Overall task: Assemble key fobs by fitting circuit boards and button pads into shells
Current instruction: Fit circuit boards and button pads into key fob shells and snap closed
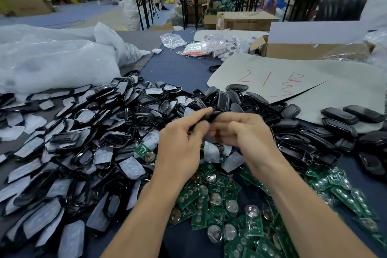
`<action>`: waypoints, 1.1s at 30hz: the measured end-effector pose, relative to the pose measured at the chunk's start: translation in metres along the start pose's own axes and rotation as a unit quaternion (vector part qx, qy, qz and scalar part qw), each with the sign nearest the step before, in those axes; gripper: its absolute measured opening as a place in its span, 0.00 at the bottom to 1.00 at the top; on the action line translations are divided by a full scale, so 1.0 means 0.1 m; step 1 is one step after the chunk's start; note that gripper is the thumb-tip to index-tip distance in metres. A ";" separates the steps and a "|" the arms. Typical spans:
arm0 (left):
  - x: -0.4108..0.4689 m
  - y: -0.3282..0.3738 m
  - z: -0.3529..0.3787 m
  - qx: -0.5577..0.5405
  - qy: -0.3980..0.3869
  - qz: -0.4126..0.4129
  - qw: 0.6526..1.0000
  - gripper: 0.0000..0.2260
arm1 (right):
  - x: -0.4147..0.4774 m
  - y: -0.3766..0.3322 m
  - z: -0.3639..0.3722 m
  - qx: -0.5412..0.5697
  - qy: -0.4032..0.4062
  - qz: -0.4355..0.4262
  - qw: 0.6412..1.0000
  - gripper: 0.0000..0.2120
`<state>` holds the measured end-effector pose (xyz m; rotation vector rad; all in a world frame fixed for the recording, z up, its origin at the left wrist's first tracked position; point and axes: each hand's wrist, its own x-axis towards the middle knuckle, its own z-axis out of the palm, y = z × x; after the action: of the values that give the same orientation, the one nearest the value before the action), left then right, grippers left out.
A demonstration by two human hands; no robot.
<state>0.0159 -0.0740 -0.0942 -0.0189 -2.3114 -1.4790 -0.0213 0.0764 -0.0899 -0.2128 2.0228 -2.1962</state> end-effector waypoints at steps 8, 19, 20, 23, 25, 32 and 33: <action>0.12 -0.05 -0.09 -0.233 0.162 -0.238 0.929 0.06 | 0.16 0.28 0.09 -0.588 -0.098 -0.099 0.797 0.24; 0.09 -0.04 -0.10 -0.264 0.106 -0.243 0.927 0.09 | 0.06 0.15 0.03 -0.566 -0.040 -0.080 0.820 0.14; 0.09 -0.04 -0.10 -0.265 0.099 -0.241 0.929 0.09 | 0.06 0.13 0.03 -0.592 -0.065 -0.082 0.799 0.18; 0.09 -0.06 -0.07 -0.261 0.072 -0.226 0.936 0.13 | 0.06 0.12 0.04 -0.660 -0.093 -0.112 0.737 0.22; 0.09 -0.07 -0.05 -0.264 0.054 -0.212 0.939 0.16 | 0.05 0.10 0.06 -0.643 -0.052 -0.122 0.754 0.18; 0.08 -0.10 -0.04 -0.284 0.063 -0.216 0.932 0.12 | -0.01 0.10 0.14 -0.564 0.098 -0.139 0.808 0.10; 0.08 -0.10 -0.04 -0.286 0.067 -0.218 0.931 0.12 | -0.01 0.09 0.12 -0.536 0.137 -0.151 0.819 0.10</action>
<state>0.0074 -0.0837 -0.0984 0.4461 -1.7674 -2.2525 -0.0178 0.0638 -0.0975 -0.3537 3.3627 -0.9218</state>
